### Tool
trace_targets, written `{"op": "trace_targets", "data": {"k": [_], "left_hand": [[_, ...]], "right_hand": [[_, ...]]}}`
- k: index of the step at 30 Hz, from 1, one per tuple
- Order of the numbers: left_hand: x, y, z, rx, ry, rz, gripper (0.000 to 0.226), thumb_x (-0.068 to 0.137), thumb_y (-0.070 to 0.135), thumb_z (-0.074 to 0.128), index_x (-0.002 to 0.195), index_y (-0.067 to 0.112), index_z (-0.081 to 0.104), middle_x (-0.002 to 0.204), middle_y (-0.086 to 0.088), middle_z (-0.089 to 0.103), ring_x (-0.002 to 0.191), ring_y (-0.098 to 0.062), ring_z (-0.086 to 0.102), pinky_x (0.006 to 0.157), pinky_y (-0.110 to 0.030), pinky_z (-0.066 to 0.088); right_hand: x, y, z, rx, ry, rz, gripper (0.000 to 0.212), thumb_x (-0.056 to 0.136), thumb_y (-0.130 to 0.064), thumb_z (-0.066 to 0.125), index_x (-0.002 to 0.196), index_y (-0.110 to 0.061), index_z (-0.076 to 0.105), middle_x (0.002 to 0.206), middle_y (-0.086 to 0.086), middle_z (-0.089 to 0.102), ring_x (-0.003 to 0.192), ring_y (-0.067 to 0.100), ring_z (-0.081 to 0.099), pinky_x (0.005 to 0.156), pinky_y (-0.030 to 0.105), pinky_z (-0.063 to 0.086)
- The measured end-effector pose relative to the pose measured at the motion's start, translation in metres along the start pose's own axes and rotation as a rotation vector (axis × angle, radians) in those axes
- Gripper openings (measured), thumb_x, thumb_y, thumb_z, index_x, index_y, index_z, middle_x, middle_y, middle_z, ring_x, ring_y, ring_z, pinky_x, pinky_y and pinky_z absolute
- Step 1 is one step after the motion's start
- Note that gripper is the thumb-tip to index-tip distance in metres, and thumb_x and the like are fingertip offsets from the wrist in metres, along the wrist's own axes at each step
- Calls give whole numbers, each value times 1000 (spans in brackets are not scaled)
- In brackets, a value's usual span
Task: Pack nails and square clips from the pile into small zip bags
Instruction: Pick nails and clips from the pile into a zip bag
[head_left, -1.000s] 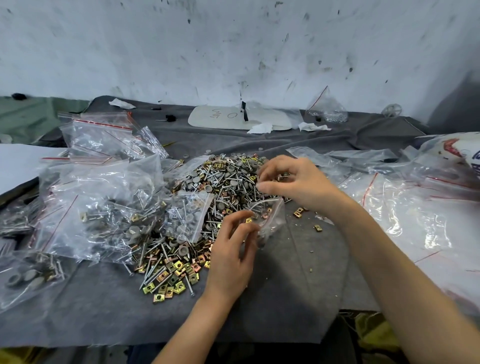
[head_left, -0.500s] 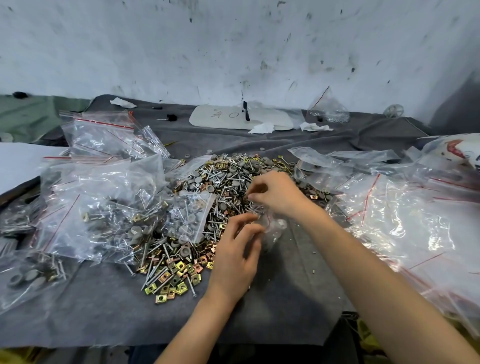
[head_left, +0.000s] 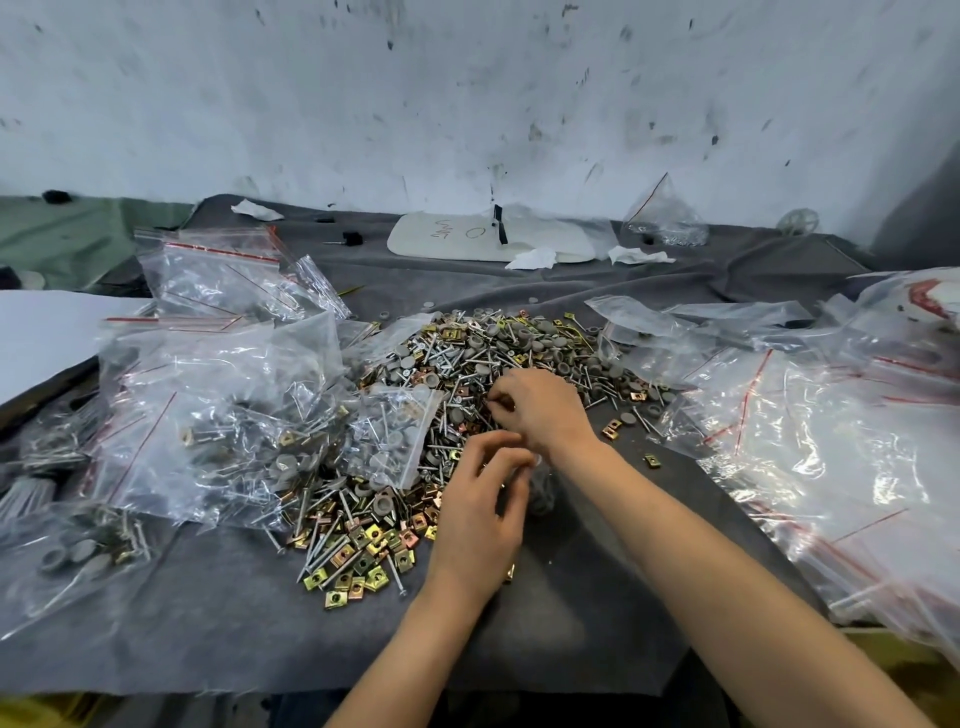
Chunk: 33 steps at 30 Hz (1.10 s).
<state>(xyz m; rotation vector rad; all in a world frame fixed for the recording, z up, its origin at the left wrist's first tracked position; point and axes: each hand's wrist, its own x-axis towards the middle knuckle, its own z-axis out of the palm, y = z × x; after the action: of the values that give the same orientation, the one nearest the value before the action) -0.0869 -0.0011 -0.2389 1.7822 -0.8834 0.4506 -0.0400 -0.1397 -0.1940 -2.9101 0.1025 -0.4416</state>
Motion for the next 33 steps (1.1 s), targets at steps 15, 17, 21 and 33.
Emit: {"op": "trace_targets", "data": {"k": [15, 17, 21, 33], "left_hand": [[-1, 1, 0, -67, 21, 72, 13, 90, 15, 53, 97, 10, 62, 115, -7, 53, 107, -6, 52, 94, -12, 38], [-2, 1, 0, -62, 21, 67, 14, 89, 14, 54, 97, 9, 63, 116, -6, 53, 109, -5, 52, 95, -13, 38], [-1, 2, -1, -61, 29, 62, 15, 91, 17, 54, 96, 8, 64, 115, -6, 54, 108, -3, 52, 94, -12, 39], [-1, 4, -3, -68, 26, 48, 10, 91, 21, 52, 98, 19, 60, 116, 0, 54, 110, 2, 50, 93, -10, 38]], "right_hand": [[-48, 6, -99, 326, -244, -105, 8, 80, -22, 74, 79, -28, 67, 114, -9, 56, 107, 4, 52, 92, 22, 39], [-44, 20, -101, 453, -43, -16, 12, 83, -15, 69, 82, -27, 68, 109, -7, 60, 103, 6, 57, 85, 21, 43], [-34, 71, -78, 378, 93, 397, 20, 86, 2, 59, 91, -14, 70, 96, 5, 68, 93, 22, 64, 81, 31, 50], [-55, 91, -25, 205, 210, 443, 14, 91, -11, 62, 101, -7, 71, 100, 11, 71, 94, 26, 63, 83, 31, 46]]}}
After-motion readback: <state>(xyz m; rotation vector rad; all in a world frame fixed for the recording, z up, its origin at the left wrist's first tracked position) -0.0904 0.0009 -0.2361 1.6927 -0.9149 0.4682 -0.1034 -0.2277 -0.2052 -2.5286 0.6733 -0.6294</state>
